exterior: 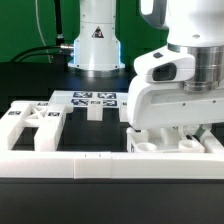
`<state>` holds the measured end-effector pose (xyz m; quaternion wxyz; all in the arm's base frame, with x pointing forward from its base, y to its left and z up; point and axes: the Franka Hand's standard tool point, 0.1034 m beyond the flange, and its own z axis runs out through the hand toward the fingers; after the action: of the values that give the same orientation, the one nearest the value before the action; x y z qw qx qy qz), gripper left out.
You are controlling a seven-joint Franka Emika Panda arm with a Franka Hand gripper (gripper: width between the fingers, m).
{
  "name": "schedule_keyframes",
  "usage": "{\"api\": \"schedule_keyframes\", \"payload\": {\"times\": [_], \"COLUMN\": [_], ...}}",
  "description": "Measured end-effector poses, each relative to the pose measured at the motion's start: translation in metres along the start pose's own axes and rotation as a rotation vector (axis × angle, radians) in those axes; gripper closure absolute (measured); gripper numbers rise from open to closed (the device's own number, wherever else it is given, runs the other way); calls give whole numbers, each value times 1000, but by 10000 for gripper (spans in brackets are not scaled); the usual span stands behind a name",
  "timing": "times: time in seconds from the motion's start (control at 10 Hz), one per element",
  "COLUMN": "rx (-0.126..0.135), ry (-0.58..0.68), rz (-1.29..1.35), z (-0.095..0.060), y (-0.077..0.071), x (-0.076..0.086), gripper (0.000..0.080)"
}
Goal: Assemble chair
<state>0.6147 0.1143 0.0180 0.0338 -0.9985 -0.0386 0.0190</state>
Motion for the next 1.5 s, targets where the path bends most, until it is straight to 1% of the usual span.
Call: {"api": "schedule_keyframes", "payload": {"times": [0.1, 0.2, 0.3, 0.4, 0.5, 0.6, 0.7, 0.8, 1.0, 1.1, 1.2, 1.3, 1.5], "rx": [1, 11, 18, 18, 14, 8, 3, -2, -1, -1, 8, 1, -8], "ry": [12, 23, 23, 32, 33, 25, 36, 43, 37, 36, 38, 36, 35], "rz": [2, 7, 12, 14, 16, 18, 21, 25, 23, 19, 30, 45, 29], "z": [-11, -25, -40, -50, -56, -59, -55, -49, -50, -48, -41, -34, -23], "y": [3, 6, 9, 11, 13, 17, 19, 23, 22, 25, 39, 49, 55], "x": [3, 6, 7, 7, -3, -22, -36, -50, -49, -51, -63, -78, -103], "gripper": [703, 500, 365, 365, 215, 164, 154, 154, 151, 151, 151, 151, 151]}}
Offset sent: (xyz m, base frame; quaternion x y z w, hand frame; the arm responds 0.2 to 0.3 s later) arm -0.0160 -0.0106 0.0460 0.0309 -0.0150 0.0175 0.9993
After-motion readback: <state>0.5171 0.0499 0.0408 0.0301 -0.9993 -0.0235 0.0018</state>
